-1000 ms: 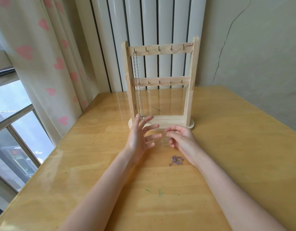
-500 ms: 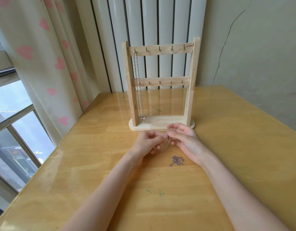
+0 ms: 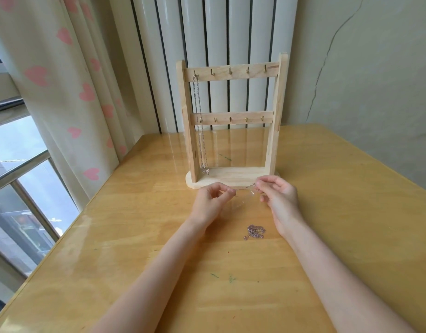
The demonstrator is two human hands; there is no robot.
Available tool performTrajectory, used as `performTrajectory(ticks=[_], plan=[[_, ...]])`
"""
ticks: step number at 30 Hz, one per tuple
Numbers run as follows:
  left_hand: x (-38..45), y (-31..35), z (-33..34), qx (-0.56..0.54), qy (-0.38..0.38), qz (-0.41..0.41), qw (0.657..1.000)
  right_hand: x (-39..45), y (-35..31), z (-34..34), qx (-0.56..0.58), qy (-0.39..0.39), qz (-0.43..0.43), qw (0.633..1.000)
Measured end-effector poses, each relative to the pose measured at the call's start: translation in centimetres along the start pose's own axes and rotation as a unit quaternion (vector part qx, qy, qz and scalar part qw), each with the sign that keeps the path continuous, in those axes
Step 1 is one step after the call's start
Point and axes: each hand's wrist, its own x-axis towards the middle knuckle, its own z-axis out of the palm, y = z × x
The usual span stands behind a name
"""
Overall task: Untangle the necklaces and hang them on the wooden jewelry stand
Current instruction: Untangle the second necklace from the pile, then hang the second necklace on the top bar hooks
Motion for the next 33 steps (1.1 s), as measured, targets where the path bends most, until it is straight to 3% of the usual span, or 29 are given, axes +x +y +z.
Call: performTrajectory(ticks=[4, 8, 10, 13, 15, 20, 24, 28, 33], plan=[[0.4, -0.3, 0.2, 0.070, 0.027, 0.025, 0.997, 0.3, 0.0, -0.3, 0.044, 0.044, -0.004, 0.998], [0.9, -0.5, -1.1, 0.043, 0.161, 0.026, 0.986, 0.8, -0.1, -1.2, 0.058, 0.069, -0.010, 0.996], [0.8, 0.0, -1.2, 0.085, 0.130, 0.068, 0.986, 0.6, -0.2, -1.1, 0.006, 0.011, -0.019, 1.000], [0.4, 1.1, -0.2, 0.150, 0.024, 0.119, 0.981, -0.4, -0.2, 0.4, -0.080, -0.152, -0.022, 0.985], [0.6, 1.4, -0.1, 0.160, 0.008, 0.123, 0.979, -0.9, -0.3, 1.1, -0.088, -0.206, -0.013, 0.975], [1.0, 1.5, -1.6, 0.105, 0.045, 0.080, 0.990, -1.1, -1.0, 1.0, -0.096, -0.223, 0.007, 0.970], [1.4, 2.9, -3.1, 0.078, 0.058, 0.045, 0.994, -1.1, -2.0, 1.3, -0.129, -0.182, 0.007, 0.975], [2.3, 6.1, -4.9, 0.063, 0.067, 0.072, 0.993, -0.5, -4.7, 2.9, -0.177, -0.165, -0.033, 0.970], [3.6, 10.7, -5.8, 0.049, 0.063, 0.114, 0.990, 0.9, -10.6, 6.7, -0.207, -0.213, -0.068, 0.952]])
